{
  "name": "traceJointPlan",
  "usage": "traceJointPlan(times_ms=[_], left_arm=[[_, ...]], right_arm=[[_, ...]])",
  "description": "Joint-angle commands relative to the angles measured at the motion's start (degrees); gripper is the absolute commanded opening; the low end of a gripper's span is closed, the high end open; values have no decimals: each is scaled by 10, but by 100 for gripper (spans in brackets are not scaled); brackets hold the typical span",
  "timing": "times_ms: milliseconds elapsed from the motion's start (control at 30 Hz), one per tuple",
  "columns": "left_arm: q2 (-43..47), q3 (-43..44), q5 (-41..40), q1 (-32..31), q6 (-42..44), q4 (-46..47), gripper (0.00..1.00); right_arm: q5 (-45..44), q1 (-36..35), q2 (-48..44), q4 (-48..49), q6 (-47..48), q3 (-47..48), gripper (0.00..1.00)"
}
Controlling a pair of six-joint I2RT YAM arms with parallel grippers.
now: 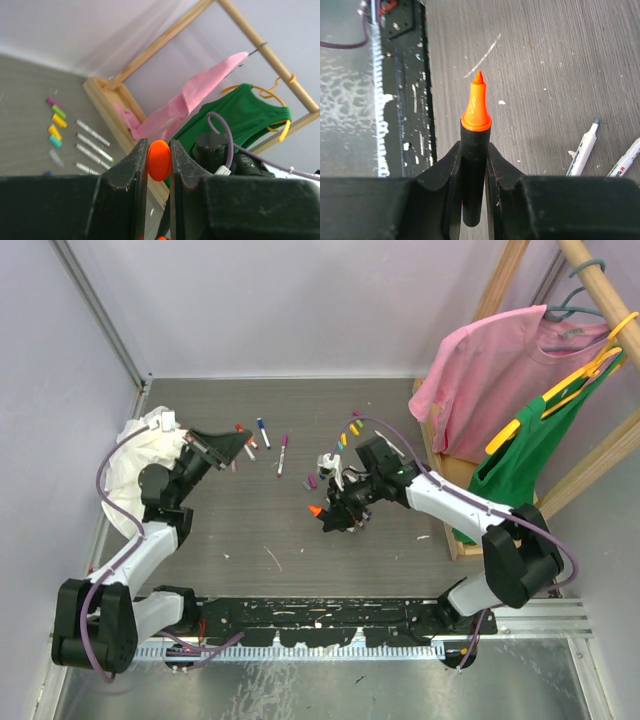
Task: Open the pen caps
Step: Place the pen at the center of the board.
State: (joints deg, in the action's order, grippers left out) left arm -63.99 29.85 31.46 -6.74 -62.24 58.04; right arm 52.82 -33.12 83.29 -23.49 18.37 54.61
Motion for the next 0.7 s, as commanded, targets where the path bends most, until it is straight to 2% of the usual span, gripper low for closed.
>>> traceJointPlan(times_ms=[0, 200, 433, 667], left_arm=[[53, -49, -19, 0, 4, -84, 0], [79, -104, -41, 0, 9, -189, 0], [58, -158, -38, 0, -17, -171, 0], [51, -171, -37, 0, -16, -171, 0]], right_arm=[[-105, -29, 31, -17, 27, 30, 7], [-189, -69, 82, -11, -15, 40, 11], [-284, -98, 131, -8, -65, 61, 13], [-324, -106, 156, -7, -81, 69, 18]])
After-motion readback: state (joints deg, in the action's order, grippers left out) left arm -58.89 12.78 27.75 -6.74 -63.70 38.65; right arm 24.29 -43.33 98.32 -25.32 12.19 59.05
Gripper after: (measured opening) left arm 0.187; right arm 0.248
